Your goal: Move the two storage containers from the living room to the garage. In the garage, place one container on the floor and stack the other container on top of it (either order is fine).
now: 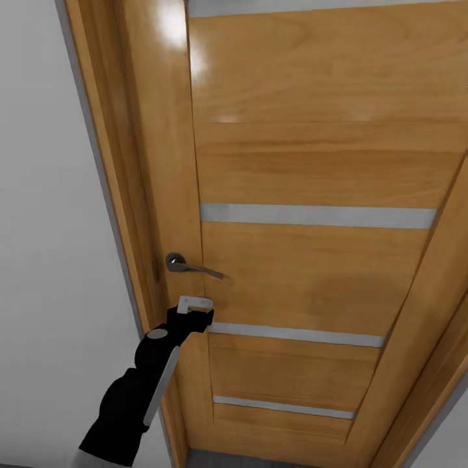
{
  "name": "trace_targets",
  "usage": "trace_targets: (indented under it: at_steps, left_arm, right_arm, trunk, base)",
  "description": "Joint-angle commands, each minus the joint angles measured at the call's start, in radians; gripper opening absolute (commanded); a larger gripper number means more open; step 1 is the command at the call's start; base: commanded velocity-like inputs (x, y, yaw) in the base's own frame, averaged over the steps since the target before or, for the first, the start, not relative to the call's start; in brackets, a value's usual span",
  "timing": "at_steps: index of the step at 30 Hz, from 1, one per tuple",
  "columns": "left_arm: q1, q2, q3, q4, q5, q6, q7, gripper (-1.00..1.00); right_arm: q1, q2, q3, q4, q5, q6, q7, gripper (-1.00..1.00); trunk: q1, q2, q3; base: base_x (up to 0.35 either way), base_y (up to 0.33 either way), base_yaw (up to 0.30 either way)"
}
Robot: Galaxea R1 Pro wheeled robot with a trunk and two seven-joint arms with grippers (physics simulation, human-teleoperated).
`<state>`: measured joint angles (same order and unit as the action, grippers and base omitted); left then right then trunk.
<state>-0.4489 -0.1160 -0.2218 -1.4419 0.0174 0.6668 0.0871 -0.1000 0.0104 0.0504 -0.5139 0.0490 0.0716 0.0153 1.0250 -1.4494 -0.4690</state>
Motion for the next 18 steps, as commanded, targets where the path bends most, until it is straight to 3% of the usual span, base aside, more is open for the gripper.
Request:
trace_targets:
  at_steps: [1,4,5,6,8,13,14,16,18]
  left_arm:
    - [-0.01,0.0,-0.001,0.004,0.001,0.004,0.008,1.0]
    - [-0.048,0.0,0.001,0.04,0.003,0.004,0.014,1.0]
    - [-0.098,-0.002,0.001,0.124,0.011,-0.002,0.027,1.0]
    - [-0.115,-0.002,0.001,0.153,0.022,-0.004,0.034,1.0]
    - [-0.173,-0.001,0.001,0.243,0.098,-0.011,0.064,1.0]
    - [-0.264,-0.002,0.001,0.389,0.175,-0.031,0.096,1.0]
    - [-0.294,-0.003,0.001,0.446,0.192,-0.06,0.098,1.0]
    - [-0.38,-0.001,0.001,0.606,0.26,-0.148,0.1,1.0]
    - [-0.421,-0.001,0.001,0.69,0.287,-0.182,0.1,1.0]
  right_arm:
    - [0.0,0.0,0.0,-0.002,0.007,0.007,0.002,1.0]
    - [0.0,0.0,0.009,-0.003,0.02,0.006,0.002,1.0]
    - [0.0,0.0,0.022,-0.002,0.028,0.005,0.002,1.0]
    - [0.0,0.0,0.024,-0.002,0.029,0.006,0.002,1.0]
    - [0.0,0.0,0.027,-0.002,0.031,0.006,0.002,1.0]
    - [0.0,0.0,0.029,-0.002,0.032,0.007,0.002,1.0]
    - [0.0,0.0,0.029,-0.002,0.032,0.007,0.002,1.0]
    - [0.0,0.0,0.029,-0.002,0.032,0.007,0.002,1.0]
    - [0.0,0.0,0.029,-0.002,0.032,0.007,0.002,1.0]
  trunk:
    - [0.0,-0.001,-0.001]
    - [0.0,-0.001,-0.001]
    - [0.0,-0.001,-0.001]
    - [0.0,-0.001,-0.001]
    - [0.0,-0.001,-0.001]
    - [0.0,-0.001,-0.001]
    - [0.0,-0.001,-0.001]
    - [0.0,-0.001,-0.001]
    - [0.0,-0.001,-0.001]
  base:
    - [0.0,0.0,0.0]
    - [0.0,0.0,0.0]
    - [0.0,0.0,0.0]
    - [0.0,0.0,0.0]
    - [0.0,0.0,0.0]
    - [0.0,0.0,0.0]
    - [0.0,0.0,0.0]
    - [0.0,0.0,0.0]
    - [0.0,0.0,0.0]
